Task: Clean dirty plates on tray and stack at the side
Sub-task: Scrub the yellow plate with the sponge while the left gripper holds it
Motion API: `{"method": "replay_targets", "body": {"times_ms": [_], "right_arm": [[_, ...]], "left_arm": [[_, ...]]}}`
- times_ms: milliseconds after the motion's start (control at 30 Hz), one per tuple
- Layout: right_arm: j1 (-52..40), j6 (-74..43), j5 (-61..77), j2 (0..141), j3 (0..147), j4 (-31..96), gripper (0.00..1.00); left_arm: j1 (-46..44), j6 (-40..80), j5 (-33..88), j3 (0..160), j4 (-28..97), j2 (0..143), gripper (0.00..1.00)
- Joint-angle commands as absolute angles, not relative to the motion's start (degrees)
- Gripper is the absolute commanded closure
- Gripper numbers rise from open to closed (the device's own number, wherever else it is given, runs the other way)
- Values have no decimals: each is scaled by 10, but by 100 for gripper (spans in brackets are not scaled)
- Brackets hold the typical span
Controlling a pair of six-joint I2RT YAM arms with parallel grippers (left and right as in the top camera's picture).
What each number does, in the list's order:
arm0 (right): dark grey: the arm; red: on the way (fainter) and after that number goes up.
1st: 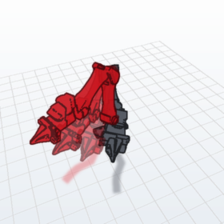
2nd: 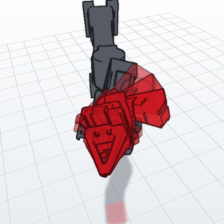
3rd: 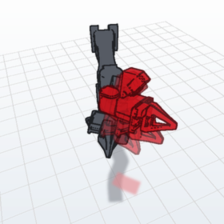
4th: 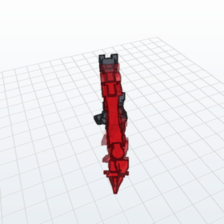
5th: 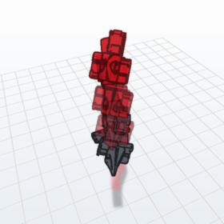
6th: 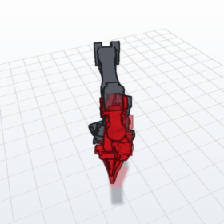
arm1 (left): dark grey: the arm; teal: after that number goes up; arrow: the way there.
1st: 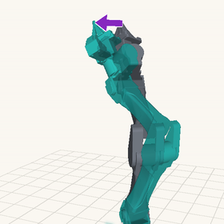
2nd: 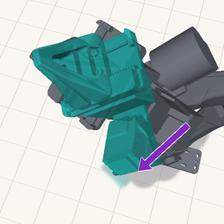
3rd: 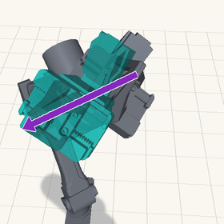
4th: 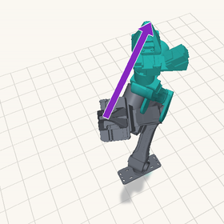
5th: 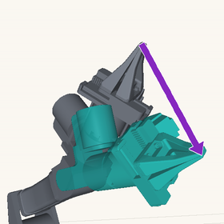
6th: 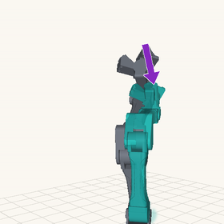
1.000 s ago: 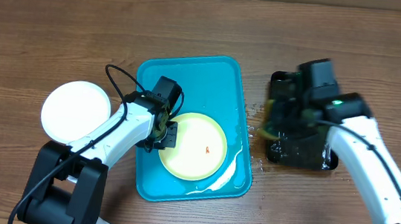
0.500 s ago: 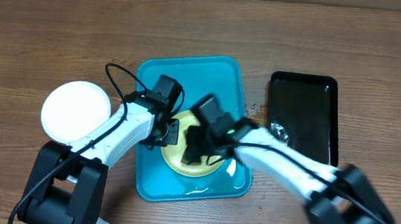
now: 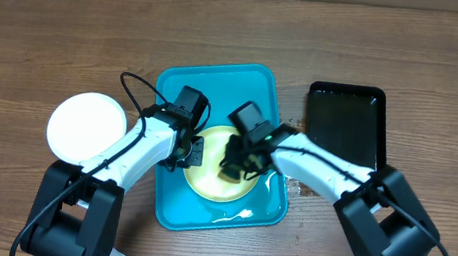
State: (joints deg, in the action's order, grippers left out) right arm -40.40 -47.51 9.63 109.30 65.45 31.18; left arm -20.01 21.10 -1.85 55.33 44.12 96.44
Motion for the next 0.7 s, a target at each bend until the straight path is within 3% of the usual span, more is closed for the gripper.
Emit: {"method": "replay_targets", "body": {"times_ms": [0,667], "right_arm": [[-369,-482,25,1117,642,356,96],[-329,-428,-55,975,684,501,96]], "left_arm": [[-198,219,-37,548,447,967,96],[-198,219,-51,548,447,967,96]]}}
